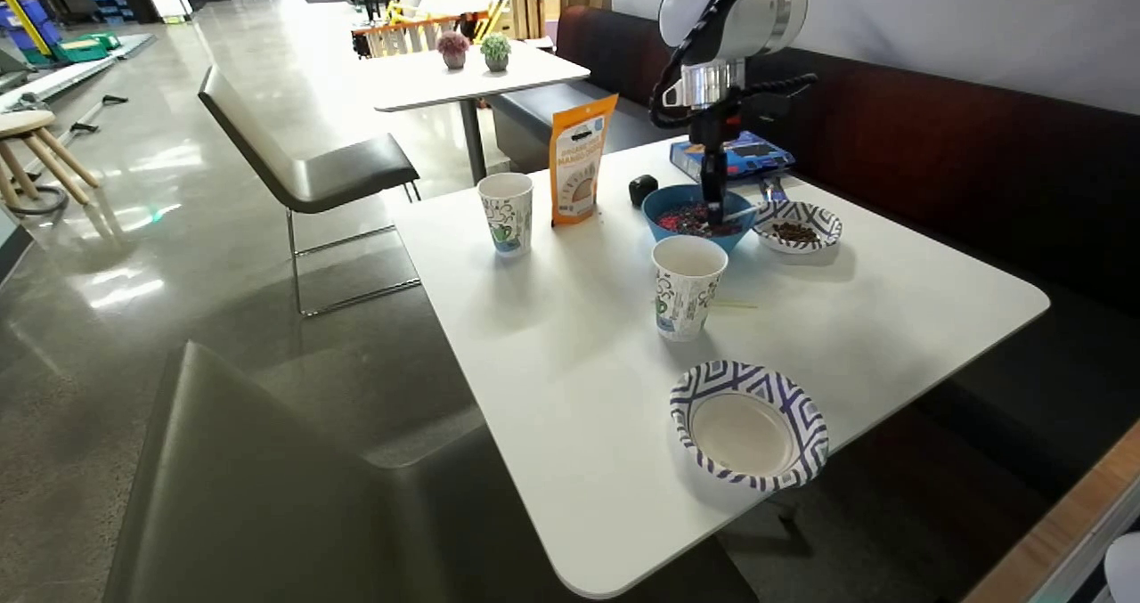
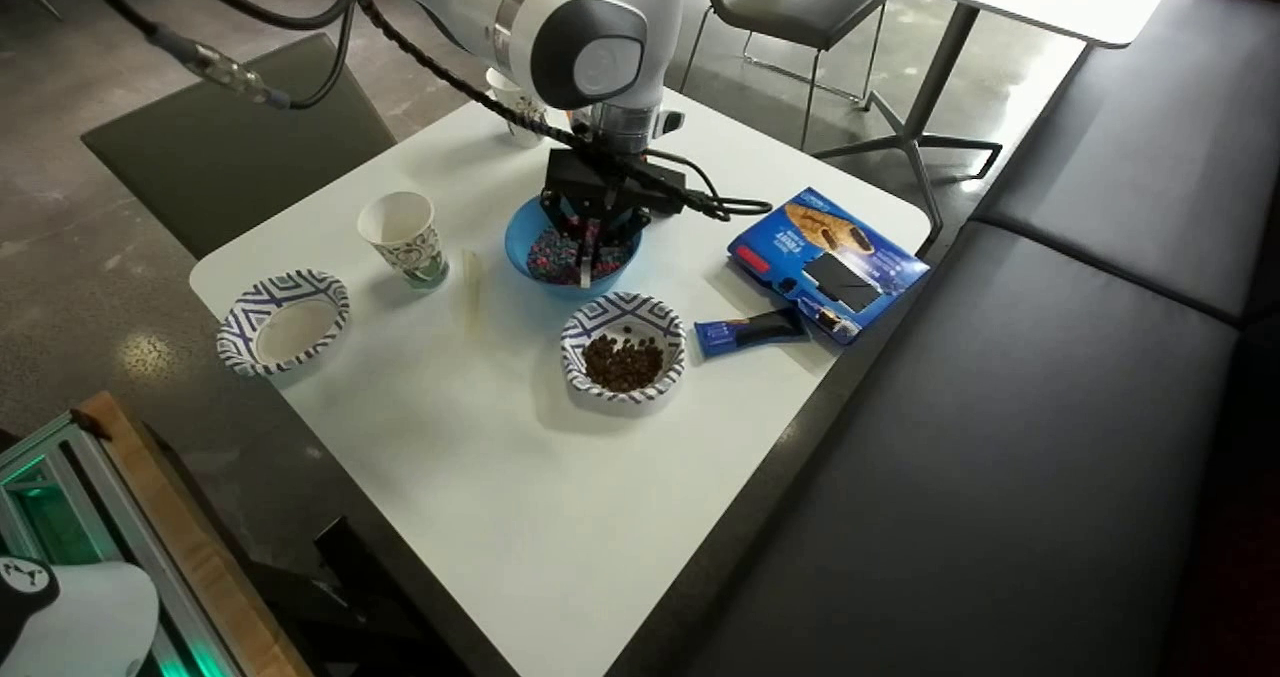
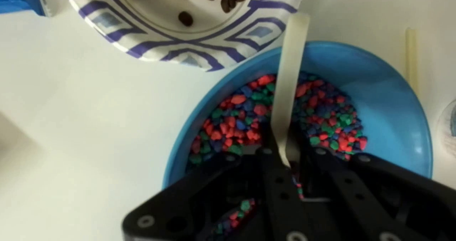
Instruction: Put some of the contents of the blue bowl into the paper cup next to the orange packet using the plastic spoon
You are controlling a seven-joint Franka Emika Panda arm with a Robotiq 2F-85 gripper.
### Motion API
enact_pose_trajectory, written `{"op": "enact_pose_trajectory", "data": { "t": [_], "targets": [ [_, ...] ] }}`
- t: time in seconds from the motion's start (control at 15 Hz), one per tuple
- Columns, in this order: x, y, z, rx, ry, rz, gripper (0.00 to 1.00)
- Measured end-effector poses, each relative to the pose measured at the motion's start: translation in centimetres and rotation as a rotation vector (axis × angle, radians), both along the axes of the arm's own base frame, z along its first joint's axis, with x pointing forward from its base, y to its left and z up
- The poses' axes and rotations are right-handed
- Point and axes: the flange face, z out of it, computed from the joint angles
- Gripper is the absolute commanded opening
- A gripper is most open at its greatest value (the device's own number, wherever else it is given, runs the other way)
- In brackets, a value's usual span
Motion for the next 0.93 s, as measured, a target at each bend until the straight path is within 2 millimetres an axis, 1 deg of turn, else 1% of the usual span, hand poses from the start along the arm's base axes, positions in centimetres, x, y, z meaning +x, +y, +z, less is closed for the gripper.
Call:
{"op": "enact_pose_trajectory", "data": {
  "t": [0.47, 0.93],
  "targets": [
    [-1.3, -0.6, 0.7, 0.09, -0.085, 0.039, 0.04],
    [-3.3, -0.4, 1.6, 0.099, -0.179, 0.085, 0.04]
  ]
}}
